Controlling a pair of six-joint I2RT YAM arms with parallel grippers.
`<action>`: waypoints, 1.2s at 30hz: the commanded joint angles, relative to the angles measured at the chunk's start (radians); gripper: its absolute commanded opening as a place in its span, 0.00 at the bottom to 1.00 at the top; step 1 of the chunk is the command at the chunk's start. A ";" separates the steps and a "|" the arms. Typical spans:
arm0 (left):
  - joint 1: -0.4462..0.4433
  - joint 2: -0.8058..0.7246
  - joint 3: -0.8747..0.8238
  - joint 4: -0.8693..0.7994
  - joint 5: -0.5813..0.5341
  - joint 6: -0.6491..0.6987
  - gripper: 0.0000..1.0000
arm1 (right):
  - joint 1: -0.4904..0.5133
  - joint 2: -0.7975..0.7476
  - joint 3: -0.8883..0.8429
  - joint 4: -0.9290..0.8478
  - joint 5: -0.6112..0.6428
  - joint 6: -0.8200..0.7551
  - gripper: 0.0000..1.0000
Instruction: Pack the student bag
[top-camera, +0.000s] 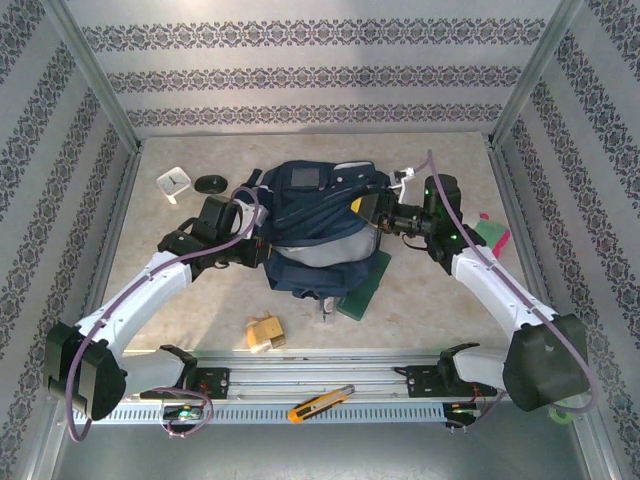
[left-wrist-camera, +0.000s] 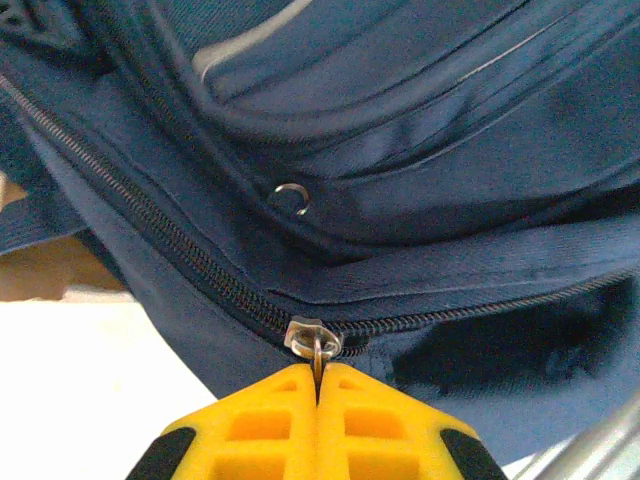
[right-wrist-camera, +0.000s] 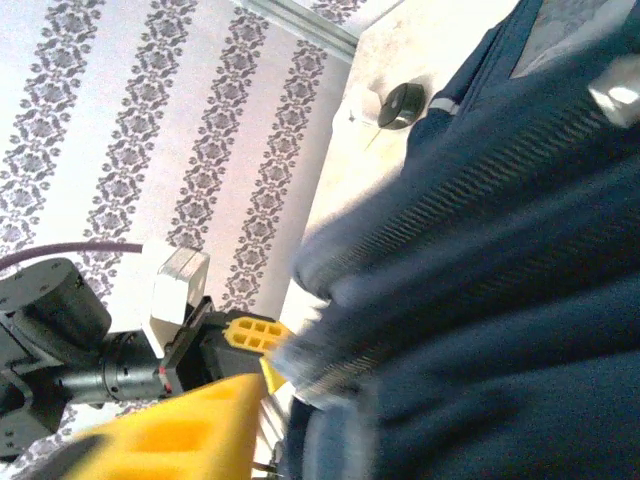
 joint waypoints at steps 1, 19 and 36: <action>-0.011 -0.032 -0.034 0.135 0.160 0.027 0.00 | 0.009 -0.096 0.075 -0.284 0.172 -0.228 0.55; -0.074 0.026 -0.104 0.199 0.392 0.163 0.00 | 0.506 -0.085 0.094 -0.446 0.425 -1.145 0.60; -0.095 0.043 -0.100 0.124 0.111 0.222 0.00 | 0.474 0.099 0.126 -0.380 0.316 -1.271 0.00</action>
